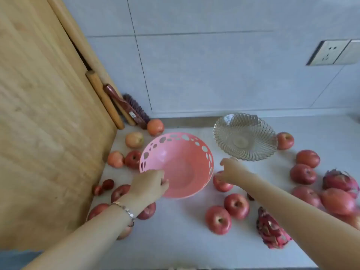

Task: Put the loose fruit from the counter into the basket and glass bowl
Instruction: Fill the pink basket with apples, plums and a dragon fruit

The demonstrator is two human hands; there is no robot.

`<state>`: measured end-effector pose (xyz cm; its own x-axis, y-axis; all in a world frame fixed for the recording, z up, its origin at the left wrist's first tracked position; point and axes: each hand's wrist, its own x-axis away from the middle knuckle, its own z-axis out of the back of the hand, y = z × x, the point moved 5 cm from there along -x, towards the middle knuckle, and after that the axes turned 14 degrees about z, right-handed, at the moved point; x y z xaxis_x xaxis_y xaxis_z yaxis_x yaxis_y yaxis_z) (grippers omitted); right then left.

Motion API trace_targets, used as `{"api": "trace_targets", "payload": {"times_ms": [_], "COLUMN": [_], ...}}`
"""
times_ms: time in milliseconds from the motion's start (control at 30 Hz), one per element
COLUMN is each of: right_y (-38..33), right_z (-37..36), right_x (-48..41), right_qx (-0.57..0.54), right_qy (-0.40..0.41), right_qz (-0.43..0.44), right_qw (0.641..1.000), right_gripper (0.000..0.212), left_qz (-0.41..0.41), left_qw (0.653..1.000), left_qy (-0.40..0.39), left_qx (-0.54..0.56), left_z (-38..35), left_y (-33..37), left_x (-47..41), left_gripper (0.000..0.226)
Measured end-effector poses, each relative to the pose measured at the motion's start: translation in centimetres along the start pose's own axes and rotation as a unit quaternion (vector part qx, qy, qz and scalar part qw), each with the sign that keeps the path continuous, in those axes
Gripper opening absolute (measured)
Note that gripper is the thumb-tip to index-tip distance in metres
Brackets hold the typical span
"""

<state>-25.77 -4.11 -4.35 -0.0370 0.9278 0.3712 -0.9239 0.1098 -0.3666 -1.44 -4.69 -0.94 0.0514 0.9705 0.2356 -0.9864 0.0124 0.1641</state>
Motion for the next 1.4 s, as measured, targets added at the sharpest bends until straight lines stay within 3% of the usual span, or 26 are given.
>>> {"api": "trace_targets", "payload": {"times_ms": [200,367,533,633,733,900,1000,1067,1167,1267,1400], "right_y": [1.9,2.8,3.2,2.3,1.2,-1.0,-2.8,-4.3,-6.0,-7.0,-7.5], "right_z": [-4.7,-5.8,-3.9,-1.8,-0.2,1.2,1.9,2.0,0.6,-2.0,-4.5], "right_x": [-0.4,-1.2,-0.9,-0.5,0.0,0.0,-1.0,-2.4,-5.4,-8.5,-11.6], "right_qx": [0.004,-0.048,-0.183,-0.231,-0.235,-0.227,-0.207,-0.186,-0.165,-0.133,-0.082], "right_qy": [-0.025,-0.005,0.14,0.204,0.206,0.19,0.19,0.167,0.114,0.038,-0.039], "right_qz": [-0.081,-0.093,-0.108,-0.059,-0.016,0.034,0.081,0.108,0.114,0.111,0.114], "right_qw": [0.996,0.994,0.967,0.95,0.95,0.955,0.956,0.962,0.973,0.984,0.989], "right_gripper": [0.07,0.071,0.072,0.071,0.069,0.068,0.075,0.085,0.096,0.093,0.092], "left_qz": [0.032,0.073,0.065,0.032,0.007,0.064,0.083,0.08,0.043,-0.007,-0.075], "left_qw": [0.999,0.99,0.974,0.967,0.964,0.979,0.988,0.991,0.993,0.996,0.995], "left_qy": [0.019,-0.058,-0.13,-0.117,-0.12,-0.161,-0.133,-0.098,-0.034,-0.021,-0.071], "left_qx": [0.023,-0.109,-0.174,-0.224,-0.237,-0.105,0.007,0.053,0.101,0.091,0.01], "left_z": [-1.4,-4.0,-7.5,-8.5,-8.7,-6.2,-2.2,0.4,2.5,2.3,-1.1], "left_y": [-3.4,-5.2,-5.7,-5.6,-5.4,-6.1,-6.4,-6.0,-4.6,-2.2,0.6], "left_x": [1.3,0.9,0.6,0.2,-0.3,-0.2,-0.3,-1.3,-3.9,-6.5,-10.2], "left_gripper": [0.016,0.047,0.074,0.075,0.068,0.07,0.047,0.044,0.07,0.079,0.077]}}
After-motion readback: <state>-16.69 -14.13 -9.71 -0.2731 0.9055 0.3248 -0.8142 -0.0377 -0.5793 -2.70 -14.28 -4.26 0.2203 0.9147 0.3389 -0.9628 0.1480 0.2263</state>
